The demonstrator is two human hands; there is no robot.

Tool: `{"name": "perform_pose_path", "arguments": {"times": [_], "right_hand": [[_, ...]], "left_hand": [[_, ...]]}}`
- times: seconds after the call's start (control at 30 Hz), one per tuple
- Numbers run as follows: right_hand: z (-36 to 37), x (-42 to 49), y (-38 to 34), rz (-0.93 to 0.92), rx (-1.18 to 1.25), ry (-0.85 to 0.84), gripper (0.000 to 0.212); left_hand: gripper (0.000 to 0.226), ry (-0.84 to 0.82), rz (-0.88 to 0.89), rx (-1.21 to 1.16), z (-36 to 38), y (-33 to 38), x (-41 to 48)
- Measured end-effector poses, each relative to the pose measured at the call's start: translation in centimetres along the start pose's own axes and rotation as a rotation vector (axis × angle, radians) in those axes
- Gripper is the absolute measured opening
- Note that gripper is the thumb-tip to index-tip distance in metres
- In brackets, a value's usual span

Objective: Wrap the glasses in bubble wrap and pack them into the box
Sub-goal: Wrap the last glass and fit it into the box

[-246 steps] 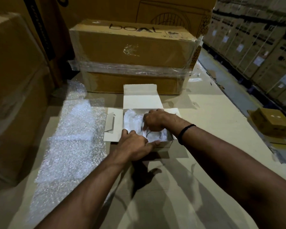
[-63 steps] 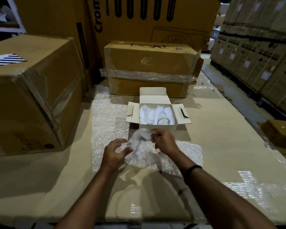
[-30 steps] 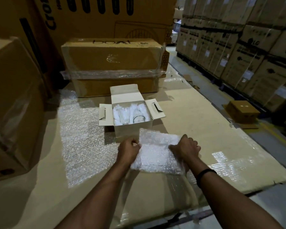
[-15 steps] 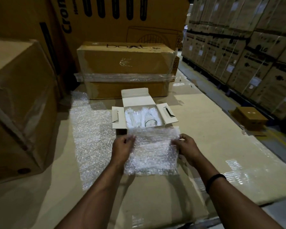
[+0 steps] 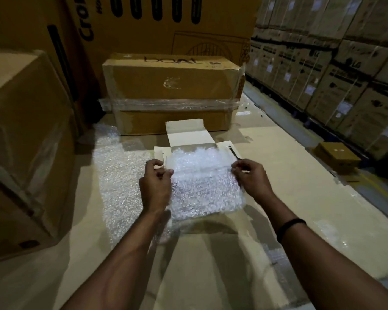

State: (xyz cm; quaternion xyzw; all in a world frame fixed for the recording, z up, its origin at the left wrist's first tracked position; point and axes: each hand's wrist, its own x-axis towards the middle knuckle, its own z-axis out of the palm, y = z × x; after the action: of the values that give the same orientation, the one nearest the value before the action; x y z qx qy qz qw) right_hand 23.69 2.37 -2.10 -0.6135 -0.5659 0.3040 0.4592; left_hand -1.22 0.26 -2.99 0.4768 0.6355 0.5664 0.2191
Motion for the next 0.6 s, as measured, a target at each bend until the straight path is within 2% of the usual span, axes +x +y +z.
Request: {"name": "perform_pose_path", "arguments": {"times": [0.1,0.27,0.37,0.6], "right_hand": [[0.1,3.7,-1.1,-0.082,-0.211,0.027,0.008],[0.7,9.2,-1.2,-0.164,-0.586,-0.085,0.025],[1.1,11.9,-1.2,-0.226,-0.725,-0.18,0.03],[2.0,15.2,-0.6,-0.42,-0.991,-0.418,0.036]], "left_hand": [[0.015,0.051,0.178,0.265,1.0,-0.1,2.0],[0.006,0.038,0.348,0.546,3.5,-0.6,6.1],[0.01,-0.038,0.371,0.696,4.6,-0.4,8.1],[0.025,-0.278,0.284,1.011,6.2,-0.6,11.5]]}}
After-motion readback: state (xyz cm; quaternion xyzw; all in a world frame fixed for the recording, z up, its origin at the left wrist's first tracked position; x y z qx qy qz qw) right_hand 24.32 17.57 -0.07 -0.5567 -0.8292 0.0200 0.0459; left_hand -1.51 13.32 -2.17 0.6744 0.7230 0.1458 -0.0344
